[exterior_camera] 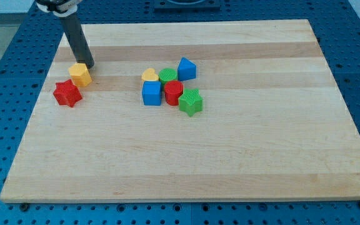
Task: Move the yellow heart to the bottom right of the yellow hexagon
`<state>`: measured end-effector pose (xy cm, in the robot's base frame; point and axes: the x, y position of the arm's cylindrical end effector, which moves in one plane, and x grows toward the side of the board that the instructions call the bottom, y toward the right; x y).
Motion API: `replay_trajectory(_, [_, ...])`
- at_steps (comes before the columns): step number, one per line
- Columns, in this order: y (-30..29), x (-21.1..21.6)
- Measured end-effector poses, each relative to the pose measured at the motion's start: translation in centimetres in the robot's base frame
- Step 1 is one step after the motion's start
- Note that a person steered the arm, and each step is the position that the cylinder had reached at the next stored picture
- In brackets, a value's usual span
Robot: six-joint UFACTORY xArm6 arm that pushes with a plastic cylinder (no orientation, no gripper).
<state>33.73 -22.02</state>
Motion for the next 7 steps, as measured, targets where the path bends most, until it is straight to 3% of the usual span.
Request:
replay_trajectory(2, [2.4, -0.6])
replay_trajectory(4, [12.1, -0.1])
replay_trajectory(6, [18.2, 2.3])
replay_trajectory(7, [18.5, 3.6])
